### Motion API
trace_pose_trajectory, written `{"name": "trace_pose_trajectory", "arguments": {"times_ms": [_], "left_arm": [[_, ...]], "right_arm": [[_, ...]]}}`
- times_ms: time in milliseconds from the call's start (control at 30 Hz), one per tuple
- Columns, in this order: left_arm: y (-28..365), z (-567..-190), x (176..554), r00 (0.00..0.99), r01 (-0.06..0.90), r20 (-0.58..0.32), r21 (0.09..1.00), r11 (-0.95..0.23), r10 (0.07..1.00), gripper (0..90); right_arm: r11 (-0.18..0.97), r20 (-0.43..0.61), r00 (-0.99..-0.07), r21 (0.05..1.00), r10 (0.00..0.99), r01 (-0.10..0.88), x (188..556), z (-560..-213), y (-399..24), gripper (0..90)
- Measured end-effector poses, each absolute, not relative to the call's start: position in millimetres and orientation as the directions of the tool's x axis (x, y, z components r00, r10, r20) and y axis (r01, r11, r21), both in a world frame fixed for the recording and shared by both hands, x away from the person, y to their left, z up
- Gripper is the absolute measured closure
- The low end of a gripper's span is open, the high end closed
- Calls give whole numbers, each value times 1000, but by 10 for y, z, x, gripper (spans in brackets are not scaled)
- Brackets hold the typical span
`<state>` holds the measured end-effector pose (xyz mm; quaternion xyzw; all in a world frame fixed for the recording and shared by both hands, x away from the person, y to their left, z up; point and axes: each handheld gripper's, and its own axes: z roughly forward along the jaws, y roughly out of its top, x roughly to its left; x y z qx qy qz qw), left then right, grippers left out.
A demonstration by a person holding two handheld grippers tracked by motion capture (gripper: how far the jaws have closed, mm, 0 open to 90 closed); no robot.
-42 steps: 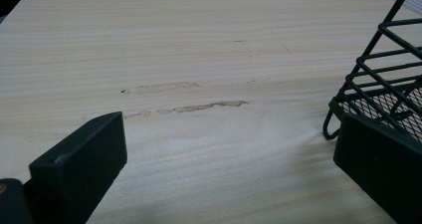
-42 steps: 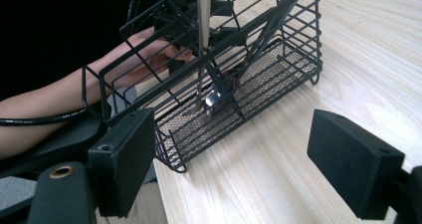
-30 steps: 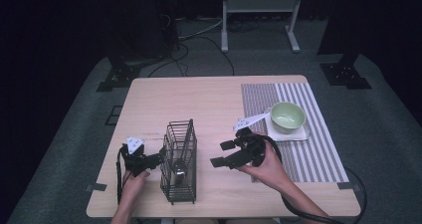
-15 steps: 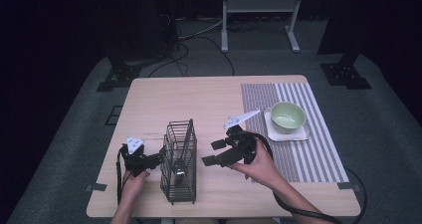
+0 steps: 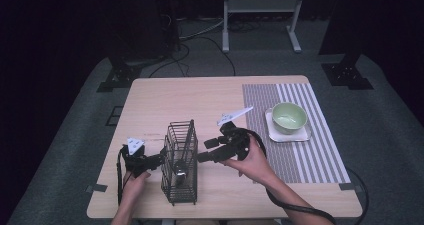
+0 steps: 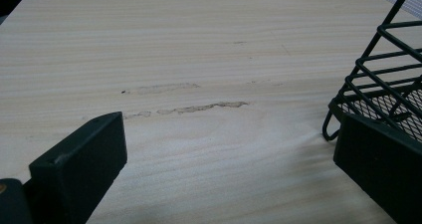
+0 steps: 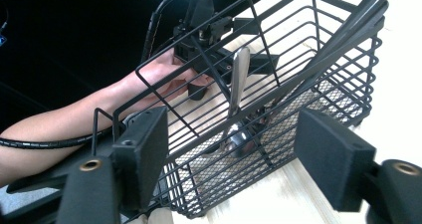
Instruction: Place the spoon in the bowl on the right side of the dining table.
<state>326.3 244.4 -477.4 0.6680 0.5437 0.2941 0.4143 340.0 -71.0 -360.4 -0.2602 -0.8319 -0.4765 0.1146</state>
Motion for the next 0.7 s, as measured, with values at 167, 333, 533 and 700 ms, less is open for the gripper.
{"name": "trace_pose_trajectory", "arguments": {"times_ms": [167,333,533,700], "left_arm": [[2444,-4773,3263,236,482,-57,873,-66,970,0],[2443,-4774,3263,237,482,-57,874,-67,970,0],[2444,-4774,3263,236,482,-59,874,-64,970,0],[2444,-4773,3262,237,482,-57,874,-66,970,0]], "right_arm": [[403,448,-835,733,320,548,3419,-3601,-661,346],[406,443,-837,734,320,544,3429,-3588,-600,444],[413,439,-835,728,333,548,3429,-3555,-560,616],[416,429,-832,724,353,550,3445,-3539,-531,700]]}}
